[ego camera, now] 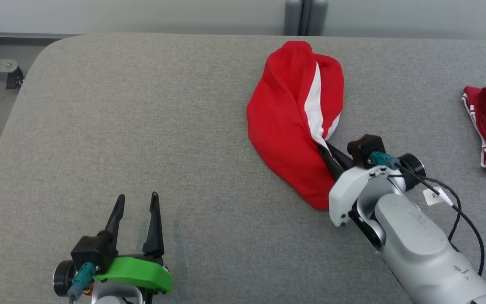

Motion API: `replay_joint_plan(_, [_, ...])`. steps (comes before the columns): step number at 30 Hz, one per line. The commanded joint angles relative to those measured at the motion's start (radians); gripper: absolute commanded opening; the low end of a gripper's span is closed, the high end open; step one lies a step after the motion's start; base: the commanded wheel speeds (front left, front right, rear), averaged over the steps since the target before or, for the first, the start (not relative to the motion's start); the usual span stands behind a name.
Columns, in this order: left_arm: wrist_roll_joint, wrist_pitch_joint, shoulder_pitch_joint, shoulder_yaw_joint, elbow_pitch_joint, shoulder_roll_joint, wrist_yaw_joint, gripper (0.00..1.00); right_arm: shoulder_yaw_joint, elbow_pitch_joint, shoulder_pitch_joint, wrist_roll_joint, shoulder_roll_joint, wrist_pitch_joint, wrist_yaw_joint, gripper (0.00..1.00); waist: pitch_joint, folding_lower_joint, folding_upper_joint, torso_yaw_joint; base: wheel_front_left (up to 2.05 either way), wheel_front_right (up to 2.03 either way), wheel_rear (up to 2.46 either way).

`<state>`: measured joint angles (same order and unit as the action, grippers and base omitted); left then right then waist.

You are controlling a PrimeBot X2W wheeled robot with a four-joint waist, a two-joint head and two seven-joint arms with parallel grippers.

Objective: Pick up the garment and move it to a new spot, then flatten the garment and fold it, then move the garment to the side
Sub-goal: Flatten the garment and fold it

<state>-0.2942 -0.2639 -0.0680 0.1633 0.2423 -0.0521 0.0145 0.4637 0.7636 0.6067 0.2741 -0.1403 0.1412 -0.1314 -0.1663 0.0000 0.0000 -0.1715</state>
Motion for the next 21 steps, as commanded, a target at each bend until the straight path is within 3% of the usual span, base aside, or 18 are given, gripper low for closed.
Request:
replay_joint_plan(1, [0.009,0.0,0.002,-0.004,0.0,0.0,0.002,1.0,0.002,0.003,-0.023,0.009,-0.01,0.001,0.002,0.0,-0.004,0.0,0.0,0.01,0.0,0.0,0.0])
replay_joint_plan(5, [0.013,0.0,-0.003,-0.004,0.004,0.0,0.005,1.0,-0.004,0.008,-0.081,0.034,-0.043,0.004,0.002,0.0,-0.004,0.0,0.0,0.024,0.0,0.0,0.0])
replay_joint_plan(14, [0.022,0.0,0.002,-0.004,0.012,0.0,0.01,1.0,-0.146,0.028,-0.133,0.017,-0.11,0.014,0.002,0.02,0.014,0.0,0.0,0.039,0.0,0.0,0.0])
replay_joint_plan(15, [0.023,0.0,0.003,-0.002,0.013,0.0,0.01,1.0,-0.158,0.032,-0.135,0.012,-0.114,0.013,0.002,0.2,0.016,0.0,0.0,0.038,0.0,0.0,0.0])
replay_joint_plan(17, [0.023,0.0,0.005,0.002,0.015,0.0,0.012,1.0,-0.182,0.031,-0.14,0.006,-0.117,0.017,0.002,0.77,0.018,0.0,0.0,0.035,0.0,0.0,0.0])
replay_joint_plan(18, [0.023,0.0,0.006,0.003,0.017,0.0,0.013,1.0,-0.199,0.024,-0.142,0.007,-0.118,0.022,0.002,1.0,0.019,0.0,0.0,0.033,0.0,0.0,0.0])
replay_joint_plan(21, [0.024,0.0,0.01,0.008,0.019,0.0,0.016,1.0,-0.243,-0.008,-0.136,0.005,-0.127,0.031,0.002,1.0,0.022,0.0,0.0,0.024,0.0,0.0,0.0])
